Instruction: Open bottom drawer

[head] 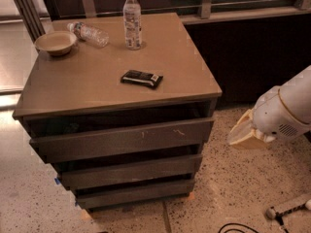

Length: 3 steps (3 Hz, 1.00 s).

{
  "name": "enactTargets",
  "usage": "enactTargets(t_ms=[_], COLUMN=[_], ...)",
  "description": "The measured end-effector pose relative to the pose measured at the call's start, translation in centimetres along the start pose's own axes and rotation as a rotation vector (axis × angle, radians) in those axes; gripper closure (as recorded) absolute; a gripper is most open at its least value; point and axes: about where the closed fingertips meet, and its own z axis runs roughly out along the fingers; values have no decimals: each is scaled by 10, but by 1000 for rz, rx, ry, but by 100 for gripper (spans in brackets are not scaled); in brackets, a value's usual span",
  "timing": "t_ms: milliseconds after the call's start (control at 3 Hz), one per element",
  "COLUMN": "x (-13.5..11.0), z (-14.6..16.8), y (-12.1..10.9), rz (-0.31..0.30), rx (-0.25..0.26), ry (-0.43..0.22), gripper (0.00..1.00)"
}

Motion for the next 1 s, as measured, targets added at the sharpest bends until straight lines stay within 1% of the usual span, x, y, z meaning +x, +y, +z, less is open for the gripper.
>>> enactTargets(t_ms=[333,667,1000], x=[-1,10,10], z=[68,135,135], y=[1,5,5], rz=[-64,-82,-82], rx=[-33,-107,-107], ry=[-137,-197,-197], gripper=[100,100,100])
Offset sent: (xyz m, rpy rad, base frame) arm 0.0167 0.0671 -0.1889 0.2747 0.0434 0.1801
